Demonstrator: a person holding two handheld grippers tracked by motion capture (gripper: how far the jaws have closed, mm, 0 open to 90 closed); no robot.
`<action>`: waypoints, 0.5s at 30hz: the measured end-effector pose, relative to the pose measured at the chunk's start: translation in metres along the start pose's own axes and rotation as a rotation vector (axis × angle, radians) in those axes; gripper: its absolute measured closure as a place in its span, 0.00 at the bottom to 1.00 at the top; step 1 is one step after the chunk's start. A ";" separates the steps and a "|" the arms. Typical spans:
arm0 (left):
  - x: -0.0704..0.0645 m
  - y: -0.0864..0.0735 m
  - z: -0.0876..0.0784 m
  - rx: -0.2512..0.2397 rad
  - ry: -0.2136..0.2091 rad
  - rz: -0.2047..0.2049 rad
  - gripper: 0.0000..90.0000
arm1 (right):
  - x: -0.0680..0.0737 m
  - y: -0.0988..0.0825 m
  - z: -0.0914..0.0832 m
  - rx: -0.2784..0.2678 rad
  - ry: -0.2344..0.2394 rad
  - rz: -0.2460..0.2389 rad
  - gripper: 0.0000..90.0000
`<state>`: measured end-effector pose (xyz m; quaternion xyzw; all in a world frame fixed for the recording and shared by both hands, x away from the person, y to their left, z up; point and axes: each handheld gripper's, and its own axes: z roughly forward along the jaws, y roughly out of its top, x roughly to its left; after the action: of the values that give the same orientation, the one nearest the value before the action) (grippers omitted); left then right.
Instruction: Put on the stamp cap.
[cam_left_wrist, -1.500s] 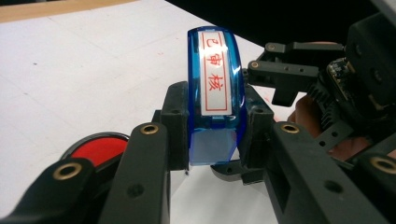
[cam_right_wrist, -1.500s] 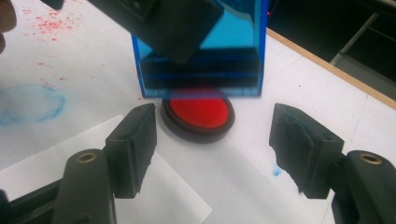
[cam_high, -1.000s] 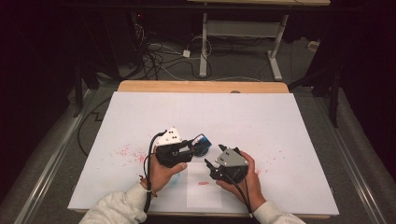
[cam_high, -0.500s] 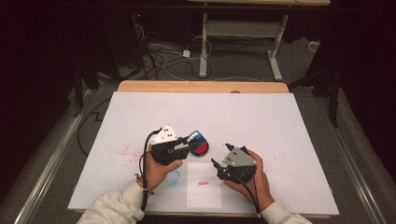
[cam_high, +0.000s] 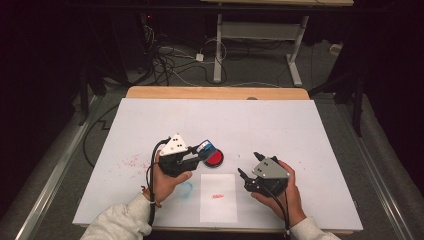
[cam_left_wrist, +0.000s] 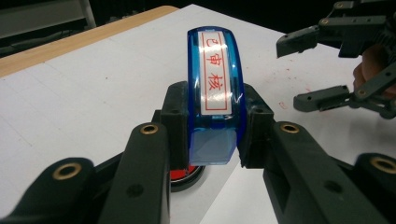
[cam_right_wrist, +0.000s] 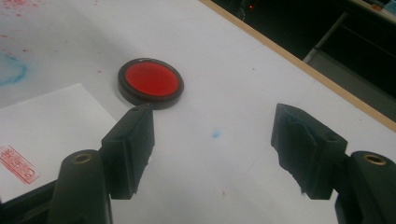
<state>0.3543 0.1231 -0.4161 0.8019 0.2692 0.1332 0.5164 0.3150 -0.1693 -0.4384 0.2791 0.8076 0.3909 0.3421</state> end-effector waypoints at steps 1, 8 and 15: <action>0.000 0.000 0.000 0.001 0.001 0.002 0.75 | -0.001 -0.001 -0.001 0.000 -0.002 0.005 0.34; 0.002 0.000 -0.002 0.002 0.010 0.006 0.75 | -0.007 -0.010 -0.011 0.005 -0.031 0.004 0.34; 0.007 -0.001 -0.005 -0.001 0.013 0.001 0.75 | -0.013 -0.018 -0.020 0.017 -0.058 -0.002 0.34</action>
<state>0.3575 0.1309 -0.4151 0.8011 0.2720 0.1387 0.5149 0.3044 -0.1966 -0.4399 0.2923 0.8009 0.3755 0.3634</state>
